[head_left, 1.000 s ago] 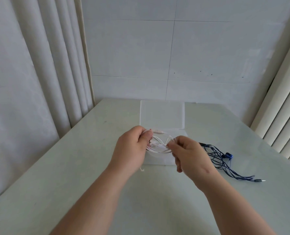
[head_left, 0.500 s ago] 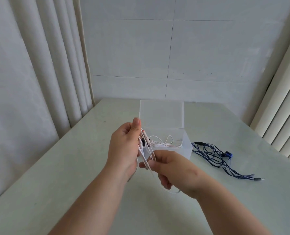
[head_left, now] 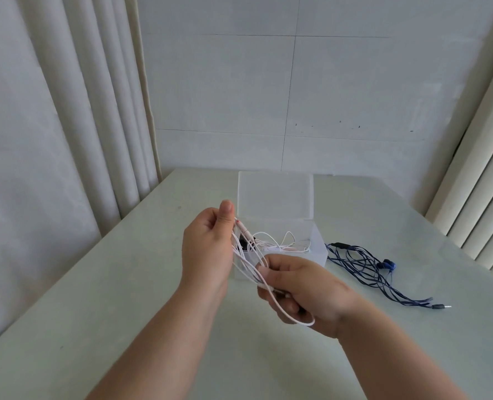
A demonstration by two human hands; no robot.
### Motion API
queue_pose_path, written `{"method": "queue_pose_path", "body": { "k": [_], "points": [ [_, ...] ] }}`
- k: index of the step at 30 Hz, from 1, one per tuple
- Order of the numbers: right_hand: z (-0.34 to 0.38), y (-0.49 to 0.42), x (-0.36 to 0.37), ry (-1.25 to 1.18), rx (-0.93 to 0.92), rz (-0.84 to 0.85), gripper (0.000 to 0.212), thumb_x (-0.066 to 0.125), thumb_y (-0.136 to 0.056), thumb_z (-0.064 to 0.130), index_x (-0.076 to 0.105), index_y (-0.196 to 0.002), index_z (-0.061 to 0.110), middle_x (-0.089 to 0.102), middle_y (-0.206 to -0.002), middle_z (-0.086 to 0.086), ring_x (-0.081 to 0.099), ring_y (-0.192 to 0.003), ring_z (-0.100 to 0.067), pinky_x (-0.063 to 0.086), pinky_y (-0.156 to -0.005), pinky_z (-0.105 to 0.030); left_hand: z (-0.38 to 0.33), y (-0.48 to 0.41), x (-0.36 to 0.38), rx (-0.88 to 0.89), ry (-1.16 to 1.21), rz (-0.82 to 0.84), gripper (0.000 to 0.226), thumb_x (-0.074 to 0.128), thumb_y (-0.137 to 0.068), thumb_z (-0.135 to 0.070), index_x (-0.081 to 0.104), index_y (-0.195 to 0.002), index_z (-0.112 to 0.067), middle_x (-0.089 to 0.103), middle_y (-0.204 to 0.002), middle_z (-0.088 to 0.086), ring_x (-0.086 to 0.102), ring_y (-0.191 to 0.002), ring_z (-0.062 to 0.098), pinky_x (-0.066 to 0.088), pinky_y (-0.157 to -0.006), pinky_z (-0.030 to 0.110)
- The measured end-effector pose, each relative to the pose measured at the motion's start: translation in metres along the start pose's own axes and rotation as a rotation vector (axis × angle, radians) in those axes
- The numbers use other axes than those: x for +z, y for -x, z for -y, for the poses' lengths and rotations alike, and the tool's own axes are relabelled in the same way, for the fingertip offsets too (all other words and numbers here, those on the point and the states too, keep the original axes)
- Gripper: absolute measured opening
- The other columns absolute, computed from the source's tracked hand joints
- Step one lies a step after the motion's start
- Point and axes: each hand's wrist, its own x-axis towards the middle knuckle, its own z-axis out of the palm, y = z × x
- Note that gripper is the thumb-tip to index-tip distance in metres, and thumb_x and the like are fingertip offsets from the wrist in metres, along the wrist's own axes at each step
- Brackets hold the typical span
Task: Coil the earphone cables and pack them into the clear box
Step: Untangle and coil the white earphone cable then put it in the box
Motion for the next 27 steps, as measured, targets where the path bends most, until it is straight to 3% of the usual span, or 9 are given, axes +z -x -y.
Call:
{"method": "queue_pose_path", "body": {
  "k": [3,8,10,12,15,18,22,25,27],
  "points": [
    [0.003,0.001,-0.004,-0.091,-0.008,-0.08,0.024,0.051,-0.1,0.014,0.055,-0.077,0.012,0.05,-0.061,-0.002,0.028,-0.041,-0.009,0.015,-0.044,-0.023,0.003,-0.002,-0.003,0.111,-0.172,-0.048,0.045,0.053,-0.092,-0.049,0.056,-0.065,-0.012,0.046,-0.049,-0.007,0.04,-0.045,0.005,0.029,-0.042,0.017],
    [0.009,-0.002,-0.009,-0.083,-0.106,-0.35,0.018,0.054,-0.099,0.013,0.066,-0.088,0.008,0.051,-0.057,-0.001,0.03,-0.041,-0.01,0.026,-0.04,-0.02,0.006,0.001,0.001,0.156,-0.247,0.023,0.025,0.056,-0.094,-0.035,0.062,-0.076,-0.02,0.054,-0.051,-0.014,0.047,-0.048,0.001,0.032,-0.045,0.014],
    [0.015,-0.004,-0.015,-0.012,-0.165,-0.453,0.017,0.055,-0.099,0.013,0.066,-0.088,0.006,0.053,-0.056,-0.002,0.034,-0.039,-0.01,0.029,-0.039,-0.02,0.005,0.001,0.006,0.116,-0.22,0.071,0.021,0.058,-0.094,-0.031,0.064,-0.075,-0.025,0.063,-0.06,-0.019,0.053,-0.053,-0.001,0.035,-0.047,0.013],
    [0.023,-0.01,-0.025,0.137,-0.203,-0.555,0.018,0.057,-0.097,0.015,0.068,-0.082,0.011,0.057,-0.053,0.001,0.038,-0.038,-0.009,0.033,-0.039,-0.021,0.005,-0.005,0.012,0.015,-0.176,0.118,0.022,0.06,-0.093,-0.028,0.067,-0.072,-0.025,0.068,-0.066,-0.012,0.056,-0.055,0.004,0.043,-0.053,0.023],
    [0.036,-0.022,-0.044,0.346,-0.208,-0.644,0.019,0.06,-0.094,0.019,0.068,-0.076,0.018,0.061,-0.048,0.006,0.043,-0.04,-0.009,0.035,-0.042,-0.024,0.003,-0.016,0.019,-0.178,-0.005,0.223,0.02,0.06,-0.094,-0.019,0.069,-0.076,-0.018,0.056,-0.058,0.0,0.045,-0.042,0.011,0.037,-0.041,0.023],
    [0.046,-0.038,-0.058,0.472,-0.185,-0.679,0.019,0.059,-0.093,0.022,0.068,-0.077,0.02,0.064,-0.05,0.006,0.046,-0.043,-0.011,0.037,-0.047,-0.026,0.001,-0.025,0.021,-0.229,0.053,0.297,0.019,0.061,-0.093,-0.012,0.071,-0.078,-0.015,0.056,-0.062,0.003,0.049,-0.042,0.011,0.044,-0.041,0.022],
    [0.058,-0.058,-0.069,0.636,-0.268,-0.703,0.017,0.056,-0.094,0.023,0.064,-0.078,0.025,0.067,-0.061,0.006,0.048,-0.043,-0.005,0.038,-0.049,-0.024,-0.003,-0.041,0.023,-0.116,-0.048,0.328,0.027,0.063,-0.09,-0.006,0.072,-0.072,-0.022,0.066,-0.064,-0.005,0.061,-0.049,0.012,0.058,-0.055,0.03],
    [0.06,-0.069,-0.074,0.669,-0.394,-0.723,0.014,0.053,-0.096,0.022,0.062,-0.084,0.024,0.066,-0.07,0.006,0.052,-0.044,0.006,0.036,-0.044,-0.014,-0.002,-0.052,0.025,0.012,-0.214,0.332,0.03,0.063,-0.089,-0.005,0.072,-0.073,-0.03,0.065,-0.063,-0.006,0.066,-0.052,0.01,0.055,-0.056,0.018],
    [0.054,-0.074,-0.078,0.712,-0.383,-0.709,0.015,0.052,-0.096,0.021,0.062,-0.086,0.025,0.065,-0.073,0.005,0.054,-0.051,0.003,0.035,-0.047,-0.013,0.003,-0.054,0.025,0.128,-0.383,0.334,0.027,0.064,-0.087,-0.006,0.072,-0.075,-0.029,0.066,-0.068,-0.001,0.066,-0.055,0.01,0.051,-0.055,0.016]
  ]
}}
